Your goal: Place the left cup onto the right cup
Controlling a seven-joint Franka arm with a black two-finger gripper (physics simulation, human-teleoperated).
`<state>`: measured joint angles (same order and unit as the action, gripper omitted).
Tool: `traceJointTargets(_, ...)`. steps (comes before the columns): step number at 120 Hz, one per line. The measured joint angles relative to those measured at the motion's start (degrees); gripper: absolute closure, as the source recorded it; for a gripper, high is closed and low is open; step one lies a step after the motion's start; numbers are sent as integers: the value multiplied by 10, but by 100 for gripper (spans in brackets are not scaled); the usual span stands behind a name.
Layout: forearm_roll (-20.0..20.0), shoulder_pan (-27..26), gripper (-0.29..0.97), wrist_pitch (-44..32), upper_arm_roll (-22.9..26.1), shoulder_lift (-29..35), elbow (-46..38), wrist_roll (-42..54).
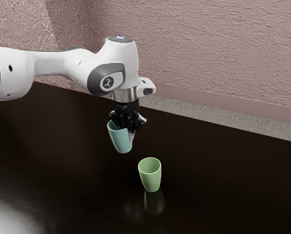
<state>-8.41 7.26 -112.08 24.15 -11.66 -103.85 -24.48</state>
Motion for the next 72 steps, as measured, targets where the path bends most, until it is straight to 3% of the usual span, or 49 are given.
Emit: traceJointTargets(72, -33, -2, 78, 9, 76, -14, 16, -102)
